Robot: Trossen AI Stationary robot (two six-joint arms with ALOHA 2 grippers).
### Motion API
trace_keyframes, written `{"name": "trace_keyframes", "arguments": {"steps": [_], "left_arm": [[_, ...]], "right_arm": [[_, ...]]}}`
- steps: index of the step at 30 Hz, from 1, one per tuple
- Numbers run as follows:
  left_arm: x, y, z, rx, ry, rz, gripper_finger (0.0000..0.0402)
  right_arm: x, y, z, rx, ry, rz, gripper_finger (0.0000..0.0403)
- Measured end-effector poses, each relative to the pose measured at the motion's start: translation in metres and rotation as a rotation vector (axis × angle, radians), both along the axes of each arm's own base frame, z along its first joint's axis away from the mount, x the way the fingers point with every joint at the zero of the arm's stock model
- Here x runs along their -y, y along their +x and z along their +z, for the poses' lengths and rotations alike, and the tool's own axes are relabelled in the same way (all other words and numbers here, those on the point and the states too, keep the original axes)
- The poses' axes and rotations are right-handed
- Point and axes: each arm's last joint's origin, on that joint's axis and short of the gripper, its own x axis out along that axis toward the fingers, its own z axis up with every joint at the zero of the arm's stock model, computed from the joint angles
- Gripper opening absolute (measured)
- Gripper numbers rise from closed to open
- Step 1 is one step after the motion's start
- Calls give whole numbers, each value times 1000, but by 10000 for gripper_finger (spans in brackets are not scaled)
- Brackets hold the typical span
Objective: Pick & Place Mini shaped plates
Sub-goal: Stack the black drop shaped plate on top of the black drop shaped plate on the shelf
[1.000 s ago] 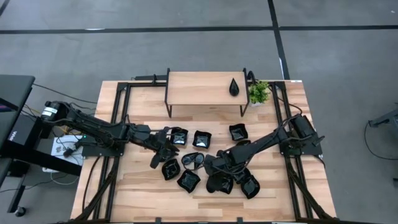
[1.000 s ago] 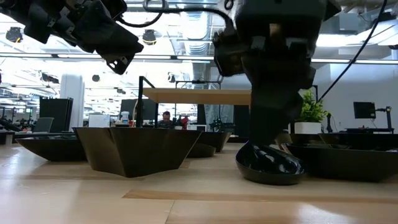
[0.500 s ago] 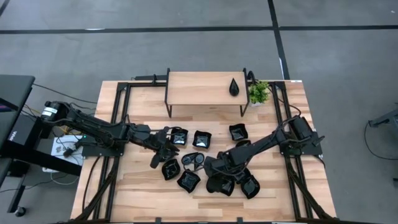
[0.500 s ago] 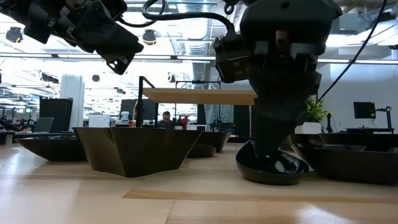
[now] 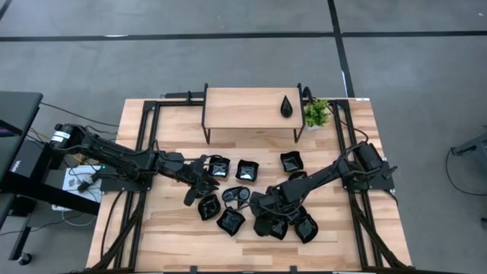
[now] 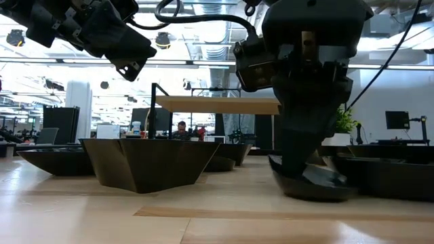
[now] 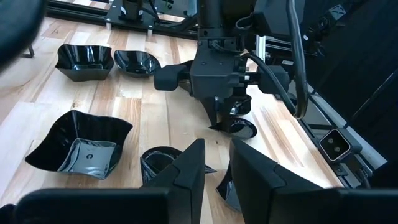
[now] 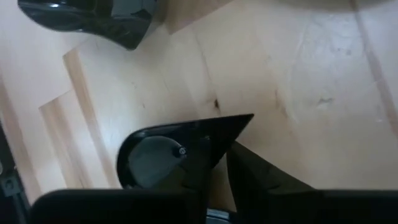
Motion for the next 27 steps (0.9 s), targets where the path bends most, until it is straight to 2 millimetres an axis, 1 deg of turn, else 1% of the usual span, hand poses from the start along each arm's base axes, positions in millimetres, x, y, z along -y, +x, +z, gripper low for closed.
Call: {"name": "trace_keyframes", "arguments": {"steps": [7, 16, 22, 27], "left_arm": [[0, 0, 0, 0, 0, 0, 76], [0, 0, 0, 0, 0, 0, 76], [0, 0, 0, 0, 0, 0, 76], [0, 0, 0, 3, -1, 0, 76]], "right_arm": [[0, -1, 3, -3, 27, 12, 6], [4, -3, 15, 12, 34, 2, 7], [12, -6, 34, 58, 49, -16, 4], [26, -9, 61, 140, 45, -69, 3]]}}
